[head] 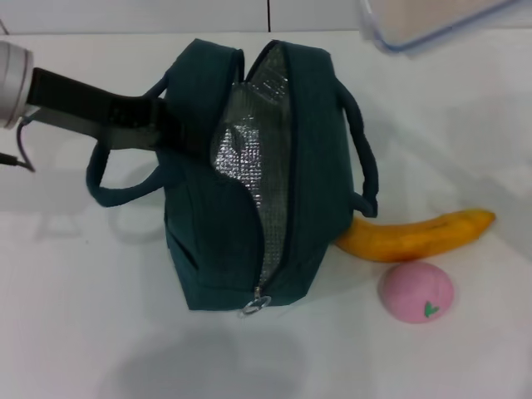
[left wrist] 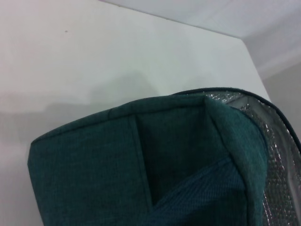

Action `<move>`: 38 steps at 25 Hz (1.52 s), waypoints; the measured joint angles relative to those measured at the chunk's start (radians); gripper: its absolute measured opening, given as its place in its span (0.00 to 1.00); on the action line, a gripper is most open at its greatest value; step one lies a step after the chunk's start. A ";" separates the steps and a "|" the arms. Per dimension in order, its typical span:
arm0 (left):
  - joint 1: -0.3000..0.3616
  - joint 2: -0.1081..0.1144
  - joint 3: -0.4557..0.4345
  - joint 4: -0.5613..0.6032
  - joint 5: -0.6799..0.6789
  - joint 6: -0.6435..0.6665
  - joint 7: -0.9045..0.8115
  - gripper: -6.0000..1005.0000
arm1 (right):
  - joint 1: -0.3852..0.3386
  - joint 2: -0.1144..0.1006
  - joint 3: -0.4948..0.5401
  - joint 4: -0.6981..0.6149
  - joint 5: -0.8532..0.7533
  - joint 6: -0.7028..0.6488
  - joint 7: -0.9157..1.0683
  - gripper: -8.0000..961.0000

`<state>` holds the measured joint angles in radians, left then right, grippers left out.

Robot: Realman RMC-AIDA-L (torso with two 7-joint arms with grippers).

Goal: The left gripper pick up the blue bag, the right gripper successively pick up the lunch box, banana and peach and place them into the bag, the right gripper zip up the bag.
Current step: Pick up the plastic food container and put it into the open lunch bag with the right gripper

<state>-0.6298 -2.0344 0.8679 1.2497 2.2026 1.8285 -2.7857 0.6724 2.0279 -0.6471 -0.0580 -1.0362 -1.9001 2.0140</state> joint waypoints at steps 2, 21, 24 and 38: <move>-0.018 -0.007 0.010 -0.008 0.000 0.000 0.001 0.04 | 0.050 0.000 -0.013 0.018 -0.005 0.005 -0.005 0.10; -0.041 -0.013 0.000 -0.079 0.000 -0.009 0.029 0.04 | 0.069 0.000 -0.307 0.004 -0.008 0.284 -0.070 0.10; -0.042 -0.011 -0.001 -0.079 -0.003 -0.011 0.030 0.04 | 0.074 0.000 -0.350 -0.016 -0.011 0.303 -0.069 0.10; -0.034 -0.018 -0.001 -0.086 -0.003 -0.012 0.055 0.04 | 0.104 0.000 -0.375 -0.027 -0.016 0.335 -0.068 0.27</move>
<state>-0.6634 -2.0527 0.8665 1.1633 2.1993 1.8161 -2.7309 0.7765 2.0279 -1.0222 -0.0850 -1.0521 -1.5655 1.9460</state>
